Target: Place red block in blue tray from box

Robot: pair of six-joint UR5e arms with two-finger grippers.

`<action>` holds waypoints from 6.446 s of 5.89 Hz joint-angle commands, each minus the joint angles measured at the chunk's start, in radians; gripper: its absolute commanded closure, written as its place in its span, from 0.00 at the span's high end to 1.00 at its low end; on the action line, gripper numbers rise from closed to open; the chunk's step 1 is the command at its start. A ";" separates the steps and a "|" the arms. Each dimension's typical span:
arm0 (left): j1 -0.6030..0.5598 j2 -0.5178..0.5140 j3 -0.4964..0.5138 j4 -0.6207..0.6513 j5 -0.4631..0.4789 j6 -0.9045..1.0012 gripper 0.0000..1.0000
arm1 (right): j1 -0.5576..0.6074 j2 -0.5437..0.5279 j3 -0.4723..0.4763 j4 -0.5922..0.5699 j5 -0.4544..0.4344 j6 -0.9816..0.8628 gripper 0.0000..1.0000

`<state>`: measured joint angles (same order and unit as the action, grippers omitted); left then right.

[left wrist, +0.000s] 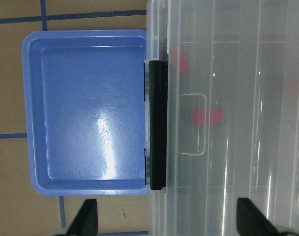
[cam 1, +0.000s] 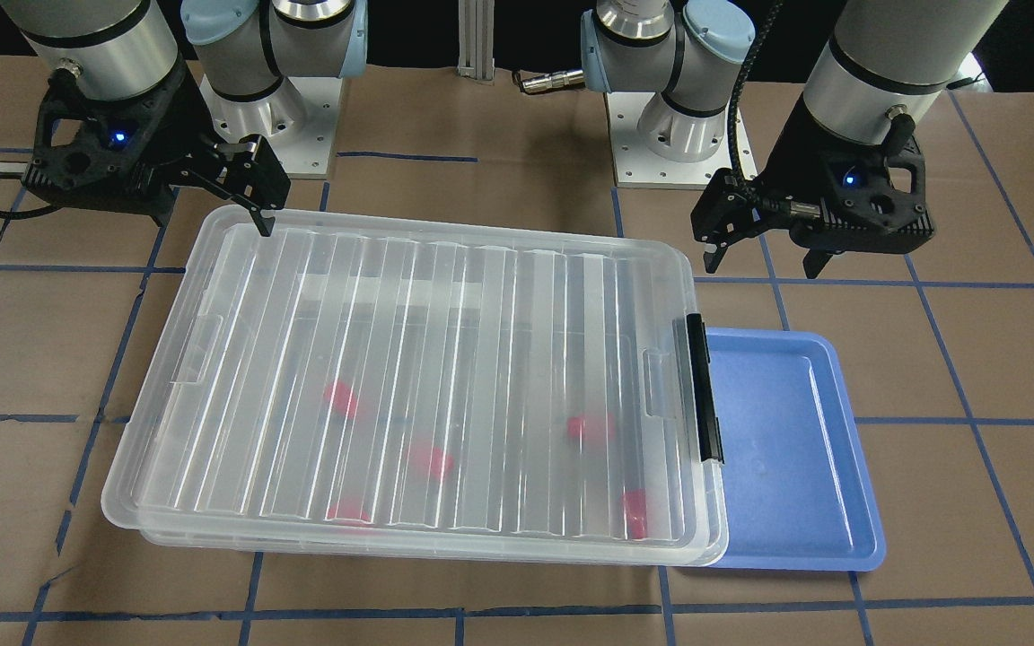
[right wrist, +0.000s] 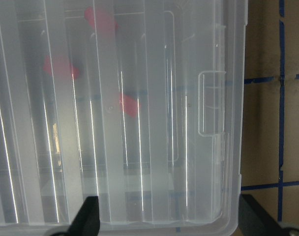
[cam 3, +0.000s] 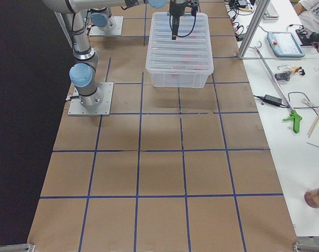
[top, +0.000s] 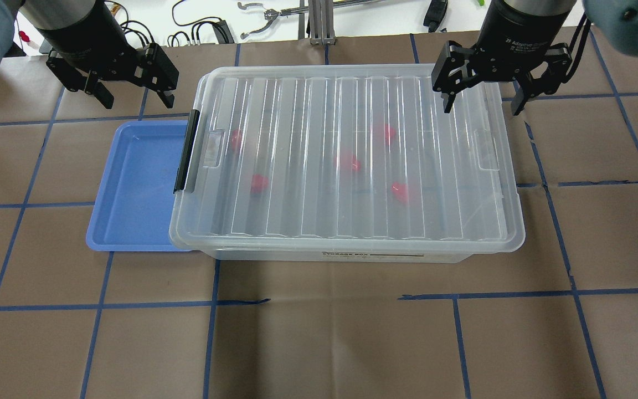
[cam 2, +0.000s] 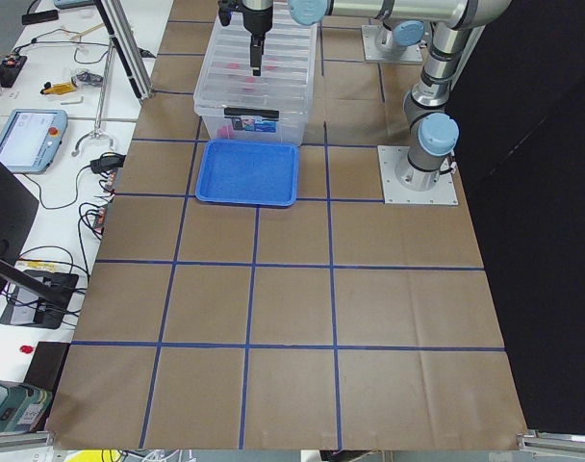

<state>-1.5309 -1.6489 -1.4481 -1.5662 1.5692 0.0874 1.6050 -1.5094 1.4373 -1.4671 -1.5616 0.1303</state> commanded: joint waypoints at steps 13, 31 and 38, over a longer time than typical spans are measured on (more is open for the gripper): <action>-0.002 -0.002 -0.002 0.000 -0.001 0.000 0.98 | -0.232 0.015 0.252 -0.263 -0.009 -0.186 1.00; -0.002 -0.017 -0.006 0.000 0.008 0.281 0.98 | -0.637 0.018 0.390 -0.504 -0.107 -0.730 1.00; -0.023 -0.127 -0.025 0.090 0.012 1.229 0.97 | -0.511 -0.054 0.141 -0.142 -0.100 -0.509 1.00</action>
<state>-1.5366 -1.7288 -1.4732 -1.5366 1.5823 1.2705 1.0298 -1.5621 1.6727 -1.7464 -1.6658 -0.4646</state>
